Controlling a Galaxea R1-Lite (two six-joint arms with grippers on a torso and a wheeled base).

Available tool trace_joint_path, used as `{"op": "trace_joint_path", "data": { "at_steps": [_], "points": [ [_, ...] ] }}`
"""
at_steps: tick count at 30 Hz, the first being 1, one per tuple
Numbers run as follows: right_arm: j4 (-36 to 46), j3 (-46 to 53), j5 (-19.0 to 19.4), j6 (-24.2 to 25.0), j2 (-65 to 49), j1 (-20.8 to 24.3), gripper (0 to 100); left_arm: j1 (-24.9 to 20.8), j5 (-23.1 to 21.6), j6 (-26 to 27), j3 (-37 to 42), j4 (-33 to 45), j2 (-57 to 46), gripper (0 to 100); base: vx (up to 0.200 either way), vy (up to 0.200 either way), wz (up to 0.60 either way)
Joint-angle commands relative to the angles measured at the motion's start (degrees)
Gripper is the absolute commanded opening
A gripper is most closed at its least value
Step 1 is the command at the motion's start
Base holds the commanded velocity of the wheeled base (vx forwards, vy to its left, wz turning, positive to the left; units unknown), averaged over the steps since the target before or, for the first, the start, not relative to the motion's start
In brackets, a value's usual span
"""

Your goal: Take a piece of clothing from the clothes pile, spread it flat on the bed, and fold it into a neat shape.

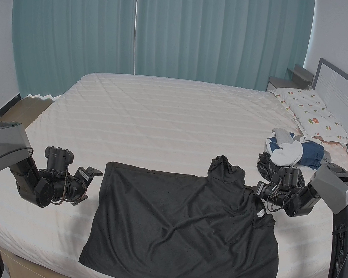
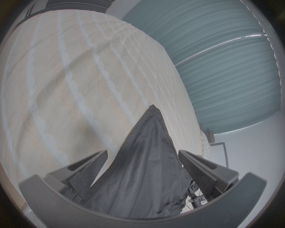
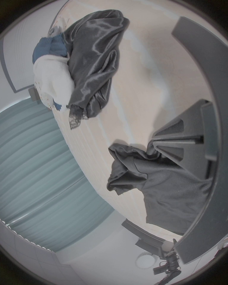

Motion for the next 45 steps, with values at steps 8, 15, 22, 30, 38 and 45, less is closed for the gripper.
{"op": "trace_joint_path", "data": {
  "at_steps": [8, 15, 22, 30, 38, 45],
  "points": [
    [-2.1, -2.0, -1.0, 1.0, -0.3, -2.5, 100, 0.0, 0.0, 0.0, 0.0, 0.0, 0.1, 100, 0.0, 0.0, 0.0],
    [-1.9, -1.4, -0.4, 2.8, 0.0, -2.5, 100, 0.0, 0.0, 0.0, 0.0, 0.0, 0.1, 100, 0.0, 0.0, 0.0],
    [-0.8, 0.3, 1.2, 5.4, 0.2, -0.5, 0, 0.0, 0.0, 0.0, 0.0, 0.0, 0.1, 100, 0.0, 0.0, 0.0],
    [0.5, -2.1, 0.7, 5.6, 1.8, -1.0, 0, 0.0, 0.0, 0.0, 0.0, 0.0, 0.1, 100, 0.0, 0.0, 0.0],
    [0.3, -7.6, -2.1, 5.9, 2.4, -4.0, 0, 0.0, 0.0, 0.0, 0.0, 0.0, 0.1, 100, 0.0, 0.0, 0.0],
    [-3.4, -10.3, -4.0, 8.8, 4.6, -4.7, 0, 0.0, 0.0, 0.1, 0.0, -0.1, 0.1, 100, 0.0, 0.0, 0.0]
  ]
}}
